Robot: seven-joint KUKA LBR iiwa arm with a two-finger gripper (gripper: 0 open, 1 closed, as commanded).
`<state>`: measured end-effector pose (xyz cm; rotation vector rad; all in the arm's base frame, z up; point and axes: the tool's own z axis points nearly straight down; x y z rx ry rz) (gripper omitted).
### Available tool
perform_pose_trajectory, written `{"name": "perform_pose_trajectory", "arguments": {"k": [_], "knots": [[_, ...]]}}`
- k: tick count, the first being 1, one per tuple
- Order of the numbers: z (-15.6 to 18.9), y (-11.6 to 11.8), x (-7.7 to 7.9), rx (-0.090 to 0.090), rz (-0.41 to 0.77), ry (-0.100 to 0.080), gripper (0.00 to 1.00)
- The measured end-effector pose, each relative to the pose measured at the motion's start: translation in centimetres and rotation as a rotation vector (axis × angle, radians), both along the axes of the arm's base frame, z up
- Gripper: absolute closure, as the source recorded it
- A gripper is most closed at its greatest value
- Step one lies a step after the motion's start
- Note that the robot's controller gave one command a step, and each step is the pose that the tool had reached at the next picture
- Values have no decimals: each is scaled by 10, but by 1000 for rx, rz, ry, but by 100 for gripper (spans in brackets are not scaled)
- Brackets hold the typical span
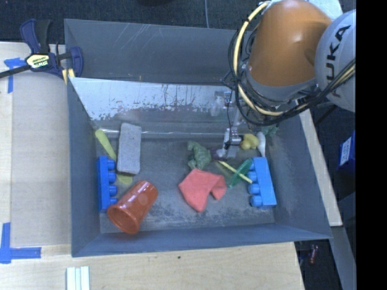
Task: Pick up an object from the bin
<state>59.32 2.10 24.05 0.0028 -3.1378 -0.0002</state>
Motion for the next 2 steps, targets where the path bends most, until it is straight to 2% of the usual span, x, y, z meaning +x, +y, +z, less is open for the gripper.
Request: {"name": "perform_pose_trajectory", "arguments": {"k": [1, 2], "knots": [[4, 0, 1, 0, 0, -8, 0], [-53, 1, -20, 0, 18, -13, 0]]}}
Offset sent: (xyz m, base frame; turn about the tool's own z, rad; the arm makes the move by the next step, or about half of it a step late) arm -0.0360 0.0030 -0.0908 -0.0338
